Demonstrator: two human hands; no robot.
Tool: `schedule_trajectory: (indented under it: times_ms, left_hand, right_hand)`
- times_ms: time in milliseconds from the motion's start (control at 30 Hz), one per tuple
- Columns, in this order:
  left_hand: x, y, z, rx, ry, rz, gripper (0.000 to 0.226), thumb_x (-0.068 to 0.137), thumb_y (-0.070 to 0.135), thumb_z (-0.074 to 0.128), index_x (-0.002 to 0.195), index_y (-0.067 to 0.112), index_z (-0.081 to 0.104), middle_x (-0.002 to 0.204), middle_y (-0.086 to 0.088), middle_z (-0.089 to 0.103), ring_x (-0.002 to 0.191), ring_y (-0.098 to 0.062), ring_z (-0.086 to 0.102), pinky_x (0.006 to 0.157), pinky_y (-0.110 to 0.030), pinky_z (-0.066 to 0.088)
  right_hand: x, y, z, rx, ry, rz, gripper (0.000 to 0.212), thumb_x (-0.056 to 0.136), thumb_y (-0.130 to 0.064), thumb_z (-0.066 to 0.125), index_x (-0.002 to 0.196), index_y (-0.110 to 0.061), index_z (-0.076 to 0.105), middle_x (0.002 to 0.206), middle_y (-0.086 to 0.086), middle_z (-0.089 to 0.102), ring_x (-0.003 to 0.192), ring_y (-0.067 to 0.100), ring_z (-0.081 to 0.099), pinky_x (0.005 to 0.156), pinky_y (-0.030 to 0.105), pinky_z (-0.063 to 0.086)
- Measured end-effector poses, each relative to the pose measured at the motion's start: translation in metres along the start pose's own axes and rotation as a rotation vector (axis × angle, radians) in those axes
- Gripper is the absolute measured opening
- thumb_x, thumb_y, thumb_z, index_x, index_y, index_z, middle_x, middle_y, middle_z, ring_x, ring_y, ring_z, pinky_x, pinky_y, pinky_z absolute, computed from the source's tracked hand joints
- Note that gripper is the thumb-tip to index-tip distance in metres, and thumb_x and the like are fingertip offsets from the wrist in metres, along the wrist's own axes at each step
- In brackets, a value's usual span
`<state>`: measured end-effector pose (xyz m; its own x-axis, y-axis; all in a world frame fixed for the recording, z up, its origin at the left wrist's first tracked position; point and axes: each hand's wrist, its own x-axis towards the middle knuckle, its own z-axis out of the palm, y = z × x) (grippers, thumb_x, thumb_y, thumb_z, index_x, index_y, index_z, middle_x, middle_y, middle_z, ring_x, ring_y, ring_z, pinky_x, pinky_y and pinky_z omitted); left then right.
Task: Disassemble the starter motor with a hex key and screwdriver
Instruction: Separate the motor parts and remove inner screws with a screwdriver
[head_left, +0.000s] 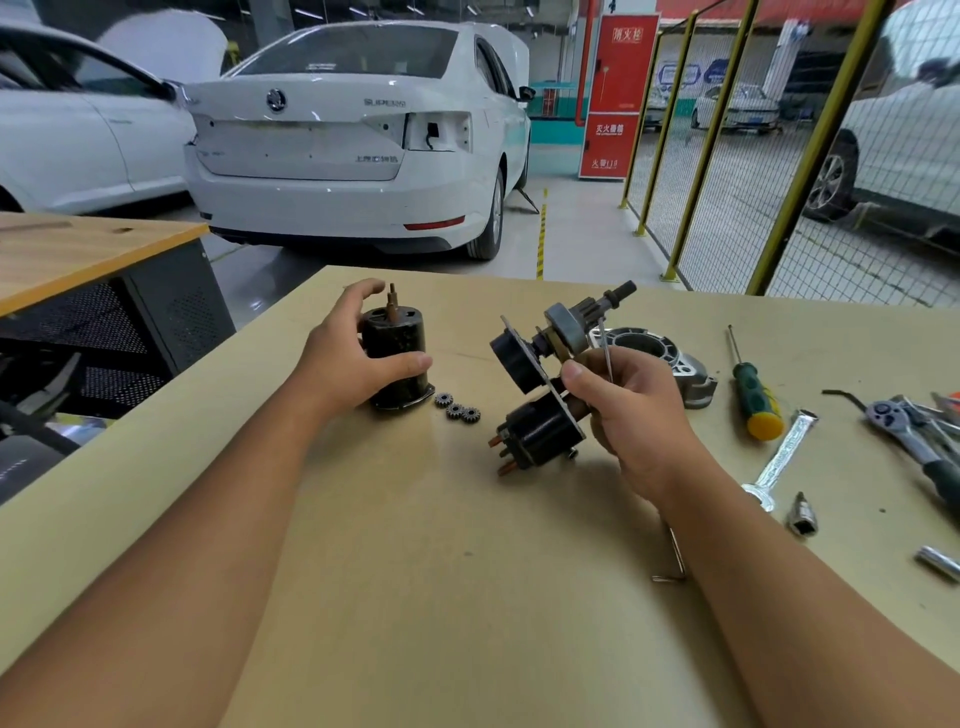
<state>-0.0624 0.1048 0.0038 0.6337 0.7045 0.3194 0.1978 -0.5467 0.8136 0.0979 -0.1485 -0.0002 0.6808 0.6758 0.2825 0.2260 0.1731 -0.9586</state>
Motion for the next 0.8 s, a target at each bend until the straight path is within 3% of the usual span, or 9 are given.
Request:
schedule_trajectory:
  times_ms: [100,167,367,467,567,633,667,733,800]
  left_hand:
    - [0.002,-0.004,0.000,0.017,-0.044,-0.040,0.124,0.045,0.074,0.083,0.152,0.052,0.024,0.132,0.011,0.049,0.120,-0.016,0.050,0.097,-0.033,0.042]
    - [0.003,-0.005,0.001,0.023,-0.068,-0.056,0.129,0.047,0.078,0.082,0.155,0.051,0.018,0.140,0.009,0.047,0.123,-0.017,0.049,0.099,-0.033,0.041]
    - [0.001,-0.002,0.001,0.025,-0.043,-0.042,0.126,0.051,0.085,0.075,0.157,0.047,0.018,0.152,-0.003,0.047,0.124,-0.017,0.047,0.101,-0.034,0.038]
    - [-0.004,0.011,0.000,0.136,0.181,0.061,0.113,0.067,0.084,0.064,0.159,0.030,0.028,0.152,-0.008,0.047,0.134,-0.024,0.045,0.109,-0.044,0.039]
    - [-0.014,0.036,-0.002,0.209,0.495,0.456,0.075,0.088,0.064,0.061,0.142,0.011,0.055,0.134,-0.011,0.058,0.121,-0.029,0.055,0.098,-0.040,0.046]
    - [-0.023,0.055,0.008,0.071,0.401,0.633,0.059,0.091,0.054,0.065,0.134,0.013,0.061,0.121,-0.006,0.064,0.101,-0.023,0.063,0.079,-0.040,0.053]
    - [-0.030,0.064,0.018,0.000,0.274,0.604,0.061,0.089,0.056,0.068,0.136,0.018,0.059,0.119,-0.001,0.066,0.098,-0.019,0.064,0.075,-0.040,0.054]
    - [-0.043,0.079,0.038,-0.039,-0.031,0.424,0.081,0.077,0.066,0.072,0.146,0.028,0.051,0.123,0.009,0.066,0.104,-0.007,0.065,0.080,-0.034,0.056]
    - [-0.048,0.081,0.051,-0.031,-0.209,0.303,0.097,0.065,0.072,0.077,0.149,0.032,0.049,0.124,0.014,0.065,0.110,0.000,0.065,0.092,-0.028,0.057]
  right_hand:
    - [0.000,-0.006,-0.002,0.019,-0.002,-0.022,0.009,0.088,-0.023,0.069,0.081,-0.017,0.069,0.062,0.006,0.066,0.040,0.001,0.047,0.041,0.010,0.033]
    - [0.001,-0.009,-0.004,-0.009,0.015,-0.026,0.012,0.086,-0.029,0.070,0.082,-0.017,0.069,0.059,0.005,0.064,0.040,0.003,0.044,0.039,0.017,0.032]
    - [0.000,-0.015,-0.004,-0.121,0.039,-0.070,0.014,0.084,-0.035,0.070,0.087,-0.021,0.072,0.067,0.000,0.070,0.057,0.014,0.064,0.047,0.033,0.042]
    - [-0.001,-0.017,-0.005,-0.185,0.029,-0.111,0.011,0.086,-0.033,0.069,0.089,-0.023,0.073,0.070,-0.003,0.071,0.061,0.012,0.067,0.054,0.034,0.049]
    - [-0.003,-0.019,-0.005,-0.210,0.014,-0.156,0.006,0.089,-0.029,0.068,0.086,-0.031,0.073,0.075,-0.008,0.073,0.066,0.009,0.070,0.057,0.022,0.051]
    - [-0.003,-0.021,-0.004,-0.222,0.013,-0.164,0.007,0.089,-0.028,0.068,0.088,-0.030,0.074,0.079,-0.007,0.073,0.071,0.012,0.071,0.066,0.029,0.053]
    - [-0.003,-0.022,-0.003,-0.227,0.011,-0.173,0.006,0.089,-0.028,0.068,0.088,-0.029,0.074,0.080,-0.006,0.073,0.072,0.013,0.071,0.068,0.033,0.054]
    - [-0.003,-0.023,-0.002,-0.235,0.008,-0.184,0.005,0.090,-0.025,0.069,0.088,-0.026,0.074,0.080,-0.003,0.072,0.074,0.019,0.072,0.069,0.041,0.058]
    - [-0.003,-0.025,-0.002,-0.257,0.007,-0.192,0.005,0.092,-0.021,0.070,0.088,-0.024,0.073,0.079,-0.001,0.072,0.072,0.021,0.071,0.069,0.043,0.058]
